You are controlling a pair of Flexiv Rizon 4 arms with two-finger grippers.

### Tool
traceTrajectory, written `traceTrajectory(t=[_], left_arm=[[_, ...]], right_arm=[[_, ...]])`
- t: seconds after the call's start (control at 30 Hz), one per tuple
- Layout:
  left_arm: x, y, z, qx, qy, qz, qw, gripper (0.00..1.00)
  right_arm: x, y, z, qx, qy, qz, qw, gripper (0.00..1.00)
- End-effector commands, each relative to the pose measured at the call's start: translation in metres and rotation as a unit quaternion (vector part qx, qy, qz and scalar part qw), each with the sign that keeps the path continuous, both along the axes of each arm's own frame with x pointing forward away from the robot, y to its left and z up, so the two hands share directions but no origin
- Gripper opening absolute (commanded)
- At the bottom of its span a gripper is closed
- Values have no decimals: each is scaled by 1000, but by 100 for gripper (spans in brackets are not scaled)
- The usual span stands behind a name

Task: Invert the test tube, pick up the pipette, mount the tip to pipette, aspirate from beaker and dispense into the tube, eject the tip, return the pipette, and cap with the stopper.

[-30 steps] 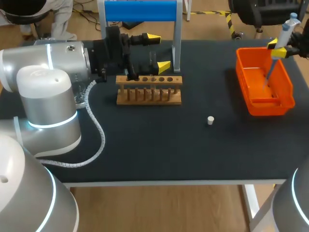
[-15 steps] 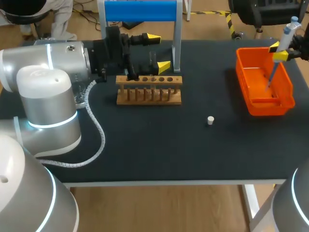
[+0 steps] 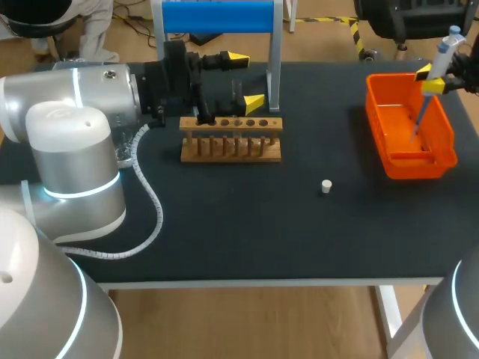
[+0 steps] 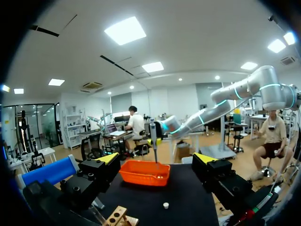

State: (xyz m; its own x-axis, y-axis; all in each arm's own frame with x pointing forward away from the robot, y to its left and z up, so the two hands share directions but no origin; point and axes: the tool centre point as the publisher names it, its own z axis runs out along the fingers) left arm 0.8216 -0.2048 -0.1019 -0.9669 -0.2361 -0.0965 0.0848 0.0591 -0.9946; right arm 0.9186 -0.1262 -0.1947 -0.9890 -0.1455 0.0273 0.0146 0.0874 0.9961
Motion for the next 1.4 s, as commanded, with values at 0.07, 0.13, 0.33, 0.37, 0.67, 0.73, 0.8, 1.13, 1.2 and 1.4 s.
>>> traceTrajectory(t=[0.07, 0.13, 0.33, 0.37, 0.67, 0.73, 0.8, 1.13, 1.2, 1.4], left_arm=[[-1, -1, -1, -1, -1, 3, 1000, 100], [-1, -1, -1, -1, -1, 3, 1000, 100], [-1, -1, -1, -1, -1, 3, 1000, 100], [-1, -1, -1, -1, -1, 3, 1000, 100], [-1, -1, -1, -1, -1, 3, 1000, 100], [-1, -1, -1, -1, -1, 3, 1000, 100], [-1, -1, -1, -1, -1, 3, 1000, 100], [-1, -1, -1, -1, -1, 3, 1000, 100], [5, -9, 3, -1, -9, -1, 1000, 100], [20, -46, 10, 11, 11, 6, 1000, 100]], right_arm=[[2, -3, -2, 1, 2, 0, 1000, 0], [2, -3, -2, 1, 2, 0, 1000, 0], [2, -3, -2, 1, 2, 0, 1000, 0], [2, -3, -2, 1, 2, 0, 1000, 0], [2, -3, -2, 1, 2, 0, 1000, 0], [2, -3, -2, 1, 2, 0, 1000, 0], [2, -3, -2, 1, 2, 0, 1000, 0], [2, -3, -2, 1, 2, 0, 1000, 0], [2, -3, -2, 1, 2, 0, 1000, 0], [2, -3, -2, 1, 2, 0, 1000, 0]])
